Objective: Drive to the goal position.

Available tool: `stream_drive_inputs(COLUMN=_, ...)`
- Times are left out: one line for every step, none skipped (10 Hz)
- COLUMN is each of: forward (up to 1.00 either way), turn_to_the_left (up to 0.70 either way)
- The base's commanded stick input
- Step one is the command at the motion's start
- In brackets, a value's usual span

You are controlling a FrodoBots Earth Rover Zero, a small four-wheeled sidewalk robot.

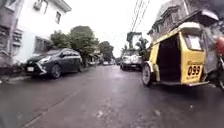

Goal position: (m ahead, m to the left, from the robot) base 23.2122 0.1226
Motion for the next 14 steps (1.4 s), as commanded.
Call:
stream_drive_inputs(forward=1.00, turn_to_the_left=0.00)
stream_drive_inputs(forward=1.00, turn_to_the_left=0.00)
stream_drive_inputs(forward=1.00, turn_to_the_left=0.00)
stream_drive_inputs(forward=1.00, turn_to_the_left=0.00)
stream_drive_inputs(forward=1.00, turn_to_the_left=0.00)
stream_drive_inputs(forward=1.00, turn_to_the_left=0.00)
stream_drive_inputs(forward=1.00, turn_to_the_left=0.00)
stream_drive_inputs(forward=1.00, turn_to_the_left=0.00)
stream_drive_inputs(forward=1.00, turn_to_the_left=0.00)
stream_drive_inputs(forward=1.00, turn_to_the_left=0.00)
stream_drive_inputs(forward=1.00, turn_to_the_left=0.00)
stream_drive_inputs(forward=1.00, turn_to_the_left=0.00)
stream_drive_inputs(forward=1.00, turn_to_the_left=0.00)
stream_drive_inputs(forward=1.00, turn_to_the_left=0.00)
